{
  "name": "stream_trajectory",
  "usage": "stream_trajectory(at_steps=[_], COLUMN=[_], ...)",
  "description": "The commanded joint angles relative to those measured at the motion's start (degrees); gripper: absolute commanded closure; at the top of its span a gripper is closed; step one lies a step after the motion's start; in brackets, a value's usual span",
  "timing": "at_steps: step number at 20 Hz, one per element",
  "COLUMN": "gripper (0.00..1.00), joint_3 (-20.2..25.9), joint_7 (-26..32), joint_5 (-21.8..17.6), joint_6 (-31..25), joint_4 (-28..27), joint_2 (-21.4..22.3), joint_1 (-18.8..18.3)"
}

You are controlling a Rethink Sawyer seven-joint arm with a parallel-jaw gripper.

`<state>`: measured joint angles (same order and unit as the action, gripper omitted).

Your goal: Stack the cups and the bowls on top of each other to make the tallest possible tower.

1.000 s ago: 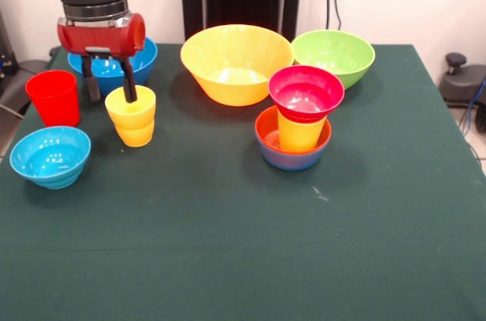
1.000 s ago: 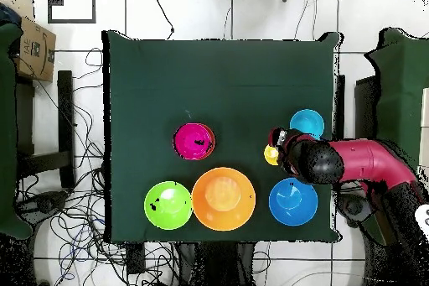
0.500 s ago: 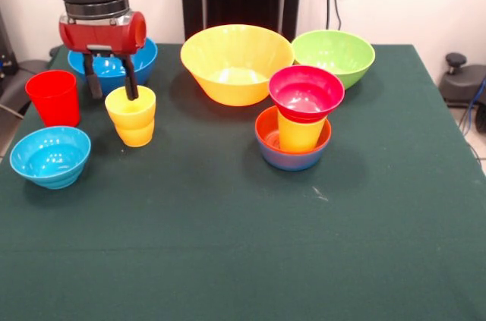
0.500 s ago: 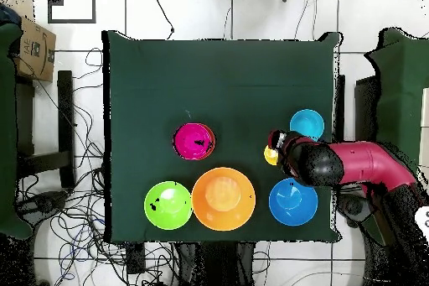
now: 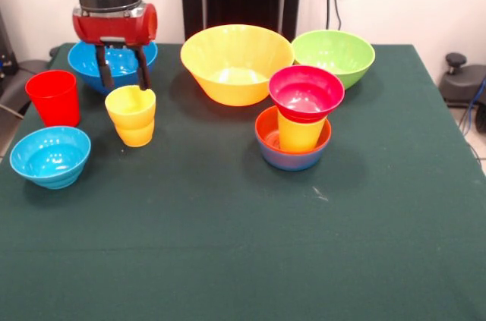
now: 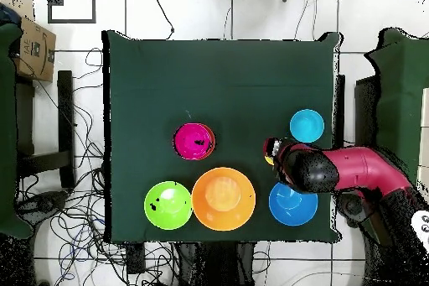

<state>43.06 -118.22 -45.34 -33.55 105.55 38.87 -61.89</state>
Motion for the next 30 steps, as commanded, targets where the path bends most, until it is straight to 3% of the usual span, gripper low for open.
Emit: stream_trajectory(at_steps=[1, 18, 30], gripper=[0.00, 0.00, 0.00], joint_3=[-2.1, -4.4, -7.4], joint_7=[7.6, 6.9, 4.5], joint_5=[-3.6, -7.9, -11.9], joint_6=[-1.1, 2.3, 5.9], joint_4=[4.2, -0.6, -1.8], joint_2=[0.0, -7.8, -10.7], joint_1=[3.0, 3.7, 4.8])
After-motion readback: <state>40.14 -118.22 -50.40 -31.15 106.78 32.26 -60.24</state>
